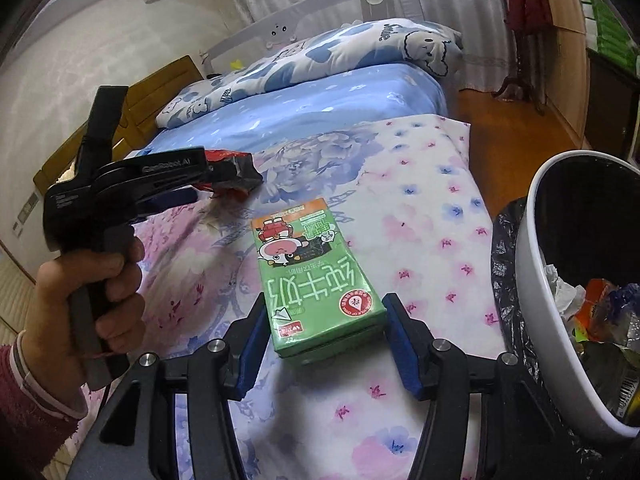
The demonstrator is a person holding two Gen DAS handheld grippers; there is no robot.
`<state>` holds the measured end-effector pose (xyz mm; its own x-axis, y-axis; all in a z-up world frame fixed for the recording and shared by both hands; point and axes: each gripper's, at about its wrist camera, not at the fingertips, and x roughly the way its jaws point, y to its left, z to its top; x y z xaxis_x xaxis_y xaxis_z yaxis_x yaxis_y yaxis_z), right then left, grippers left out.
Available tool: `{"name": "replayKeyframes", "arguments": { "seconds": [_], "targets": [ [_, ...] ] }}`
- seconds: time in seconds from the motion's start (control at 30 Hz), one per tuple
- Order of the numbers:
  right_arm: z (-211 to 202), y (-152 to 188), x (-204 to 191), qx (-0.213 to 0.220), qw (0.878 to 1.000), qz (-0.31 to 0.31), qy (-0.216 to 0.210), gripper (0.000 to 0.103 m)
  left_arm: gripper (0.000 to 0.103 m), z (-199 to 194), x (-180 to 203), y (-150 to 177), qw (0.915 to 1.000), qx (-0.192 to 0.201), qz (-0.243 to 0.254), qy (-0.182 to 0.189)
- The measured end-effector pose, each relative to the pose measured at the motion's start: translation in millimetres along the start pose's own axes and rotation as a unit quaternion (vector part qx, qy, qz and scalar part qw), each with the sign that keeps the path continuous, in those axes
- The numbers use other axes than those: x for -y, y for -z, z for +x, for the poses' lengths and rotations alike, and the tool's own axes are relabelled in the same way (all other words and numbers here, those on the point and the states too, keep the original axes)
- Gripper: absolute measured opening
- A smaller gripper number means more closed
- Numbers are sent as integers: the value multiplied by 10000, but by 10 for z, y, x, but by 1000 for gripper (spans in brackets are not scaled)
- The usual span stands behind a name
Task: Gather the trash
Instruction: 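Grasp red snack packet with left tool while right tool grasps green milk carton, then carry red packet and green carton over the trash bin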
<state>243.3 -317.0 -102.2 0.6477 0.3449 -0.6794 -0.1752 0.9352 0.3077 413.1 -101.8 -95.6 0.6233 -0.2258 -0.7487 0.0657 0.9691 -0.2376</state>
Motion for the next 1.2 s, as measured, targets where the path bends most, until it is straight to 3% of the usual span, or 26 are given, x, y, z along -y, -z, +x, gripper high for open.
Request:
{"name": "replayKeyframes", "arguments": {
  "seconds": [0.17,0.27,0.4,0.5,0.57,1.2],
  "targets": [
    [-12,-25,-21,-16,9999,-108,-15,60,37,-163,-23,93,9997,0,161,190],
    [-23,-60,-51,47,9996,-281,-2,73,32,-343,-74,232,9992,-76,189,334],
    [32,-133,-138,11,9971,-747,143,74,27,-575,-138,473,9984,-194,194,488],
    [141,-162,-142,-174,9961,-843,211,72,24,-723,-168,671,9975,-332,169,598],
    [198,-142,-134,-276,9960,-816,238,56,23,-811,-162,794,9970,-394,219,625],
    [-689,333,-262,340,9993,112,-127,55,19,-1426,174,1419,9946,-344,674,703]
  ]
}}
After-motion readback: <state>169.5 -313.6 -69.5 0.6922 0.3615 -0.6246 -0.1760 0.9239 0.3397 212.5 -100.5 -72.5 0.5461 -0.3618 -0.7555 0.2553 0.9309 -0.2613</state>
